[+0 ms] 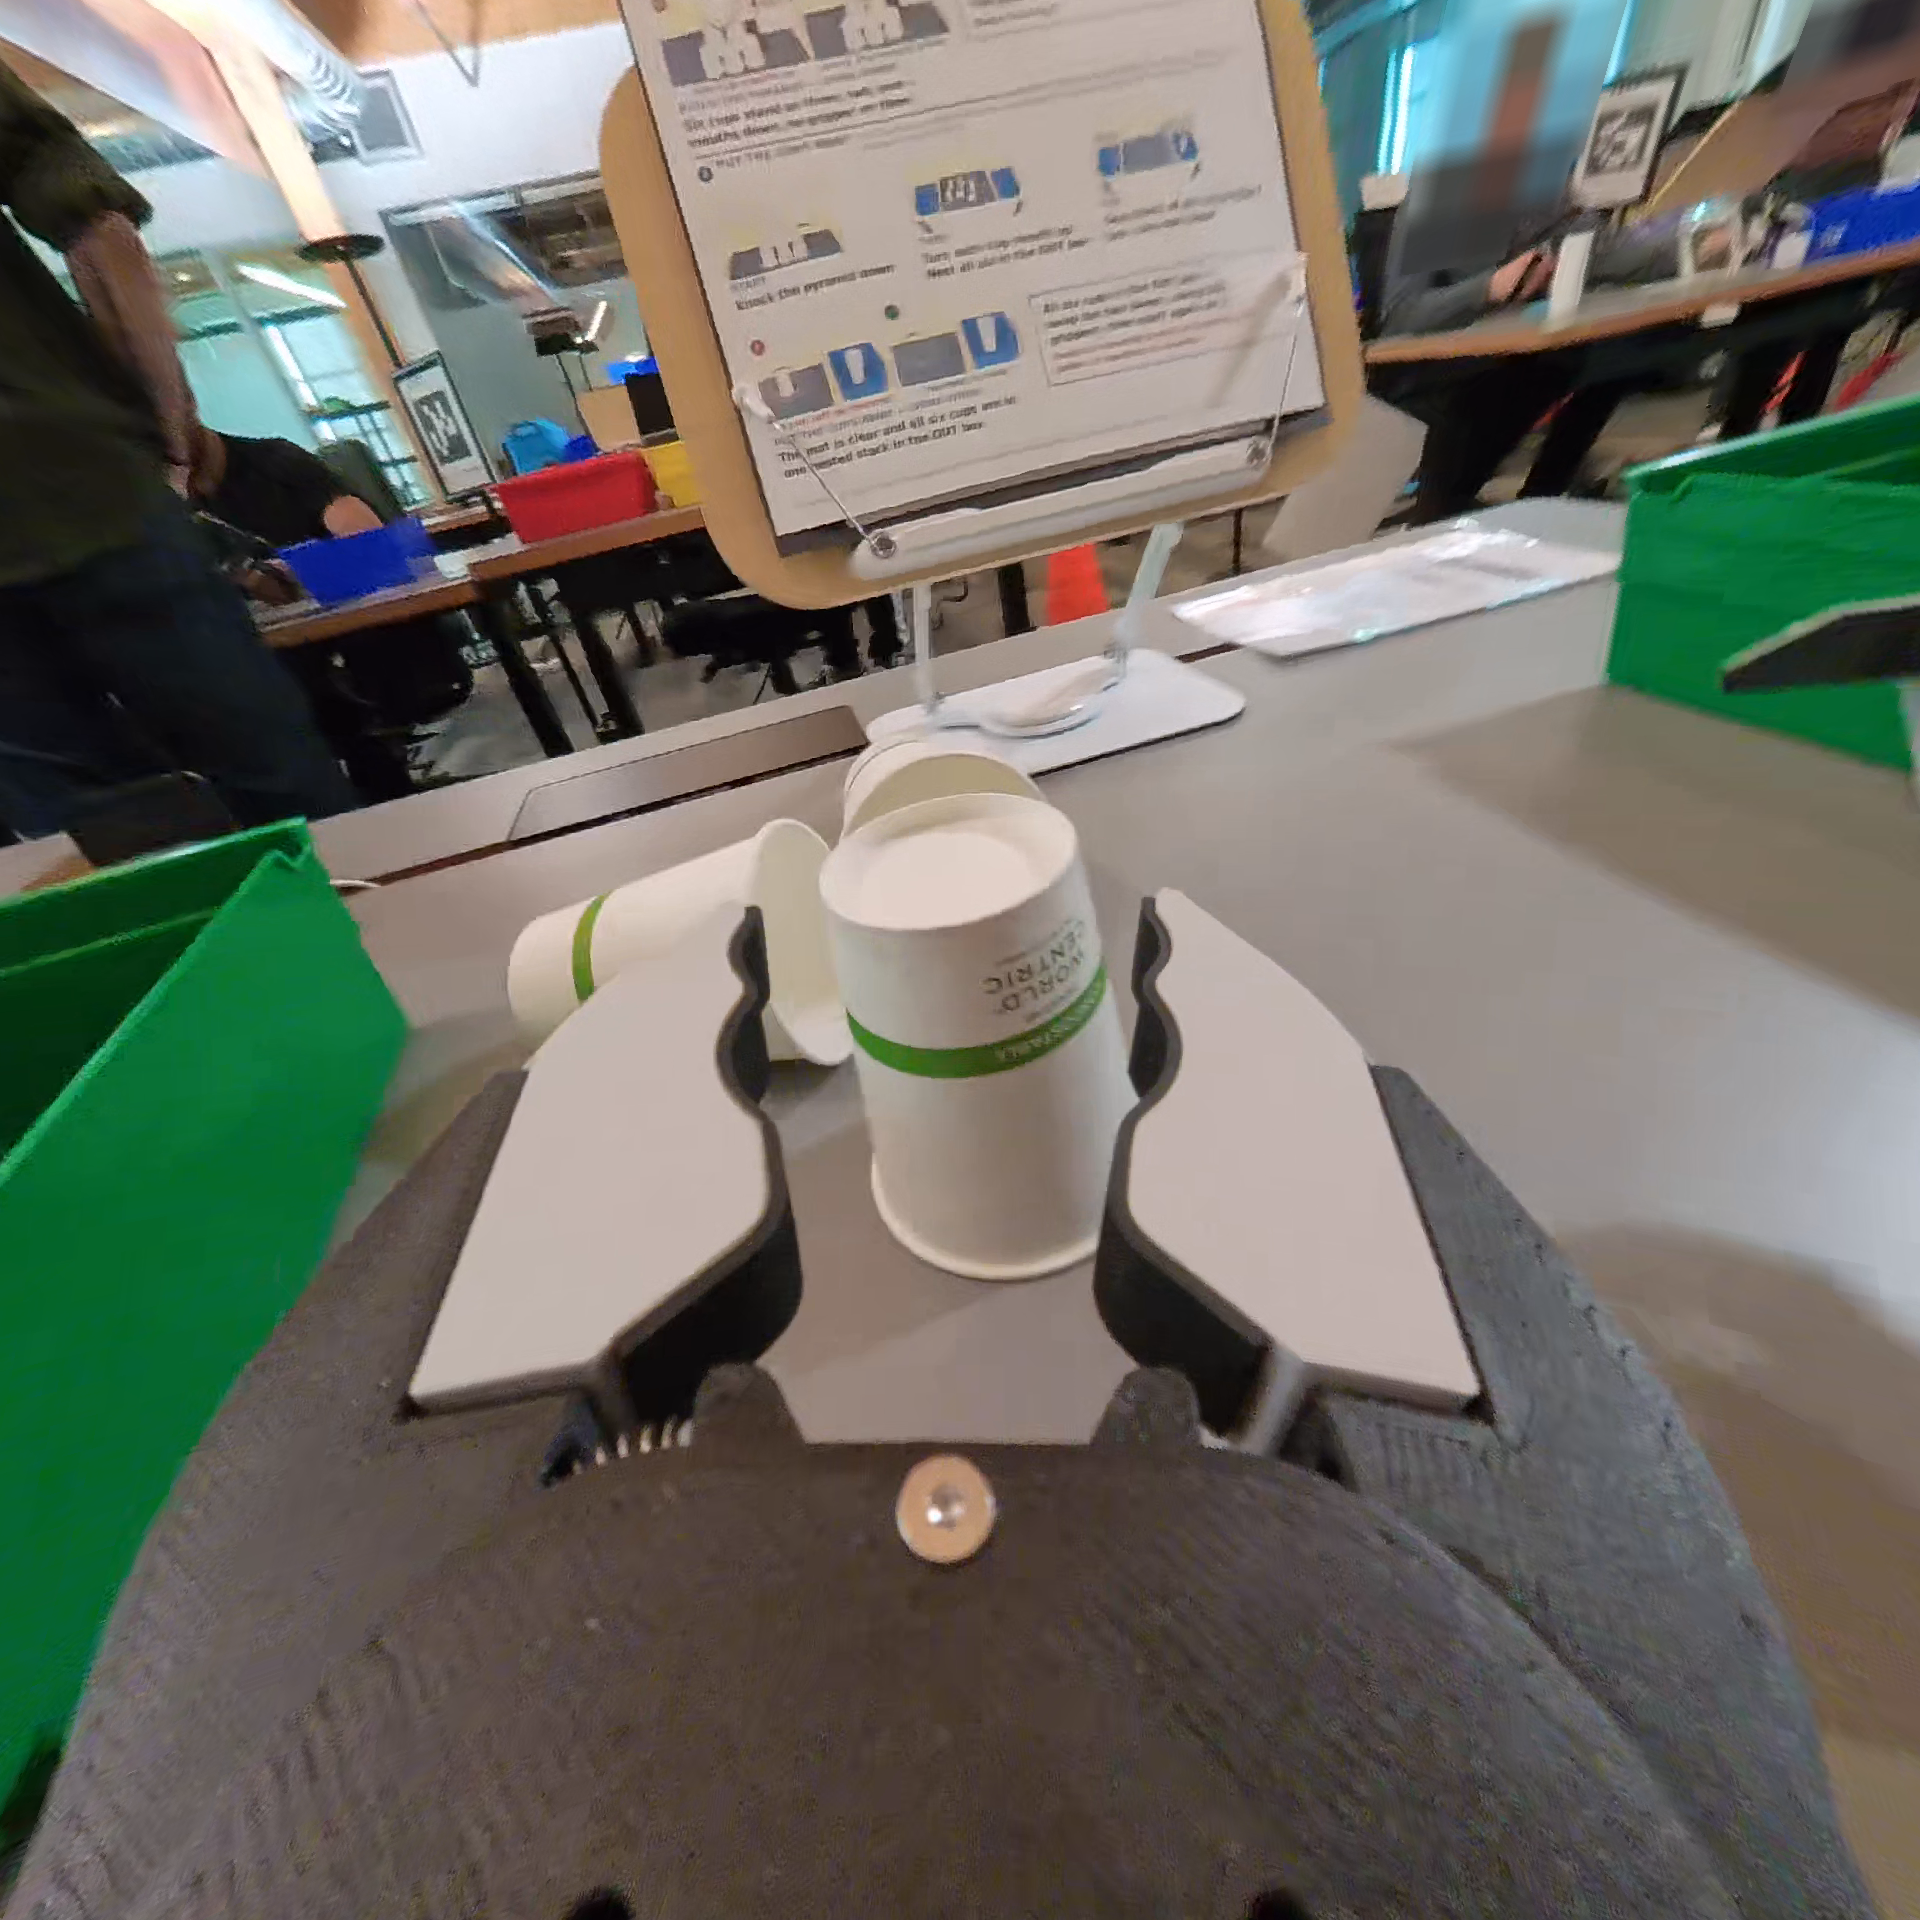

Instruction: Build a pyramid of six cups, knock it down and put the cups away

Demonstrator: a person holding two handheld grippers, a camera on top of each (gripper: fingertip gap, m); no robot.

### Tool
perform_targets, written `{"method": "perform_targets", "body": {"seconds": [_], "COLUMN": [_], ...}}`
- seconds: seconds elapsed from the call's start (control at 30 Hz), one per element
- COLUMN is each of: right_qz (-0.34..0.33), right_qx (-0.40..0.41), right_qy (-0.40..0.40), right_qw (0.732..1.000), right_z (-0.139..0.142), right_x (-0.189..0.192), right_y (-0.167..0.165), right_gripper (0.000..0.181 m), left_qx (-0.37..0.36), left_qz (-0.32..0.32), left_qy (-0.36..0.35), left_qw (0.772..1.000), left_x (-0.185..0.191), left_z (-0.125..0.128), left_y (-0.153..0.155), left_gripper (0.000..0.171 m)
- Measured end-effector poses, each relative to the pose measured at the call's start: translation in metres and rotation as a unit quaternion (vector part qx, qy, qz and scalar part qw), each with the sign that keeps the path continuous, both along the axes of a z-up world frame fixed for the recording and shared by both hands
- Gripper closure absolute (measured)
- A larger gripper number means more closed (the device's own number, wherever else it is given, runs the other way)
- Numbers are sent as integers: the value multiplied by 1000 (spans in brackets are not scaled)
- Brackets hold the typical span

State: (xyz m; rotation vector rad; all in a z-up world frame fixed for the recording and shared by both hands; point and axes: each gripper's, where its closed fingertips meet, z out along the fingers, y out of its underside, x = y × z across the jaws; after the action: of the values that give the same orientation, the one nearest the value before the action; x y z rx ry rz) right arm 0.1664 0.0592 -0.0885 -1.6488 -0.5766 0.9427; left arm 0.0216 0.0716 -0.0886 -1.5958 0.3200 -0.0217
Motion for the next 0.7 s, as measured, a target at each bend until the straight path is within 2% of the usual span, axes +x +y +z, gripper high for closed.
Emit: {"method": "perform_targets", "body": {"seconds": [0.1, 0.27, 0.53, 0.63, 0.7], "right_qz": [19, 6, -17, -7, 5], "right_qx": [-21, -7, -31, -51, -66], "right_qy": [-5, -64, -41, -30, -18], "right_qw": [1000, 998, 999, 998, 998], "right_z": [-10, -29, -31, -35, -35], "right_x": [-10, 3, 23, 20, 14], "right_y": [-15, -22, -15, -16, -19], "right_gripper": [83, 84, 85, 84, 83], "left_qx": [-28, -58, -85, -91, -76], "left_qz": [-14, -19, -24, -35, -60], "left_qy": [16, -10, -12, -48, -111], "left_qw": [999, 998, 996, 994, 989], "left_x": [4, 8, 2, 2, 5], "left_z": [-12, -21, -30, -27, -15], "left_y": [16, 40, 58, 56, 52], "left_gripper": [102, 100, 100, 101, 101]}}
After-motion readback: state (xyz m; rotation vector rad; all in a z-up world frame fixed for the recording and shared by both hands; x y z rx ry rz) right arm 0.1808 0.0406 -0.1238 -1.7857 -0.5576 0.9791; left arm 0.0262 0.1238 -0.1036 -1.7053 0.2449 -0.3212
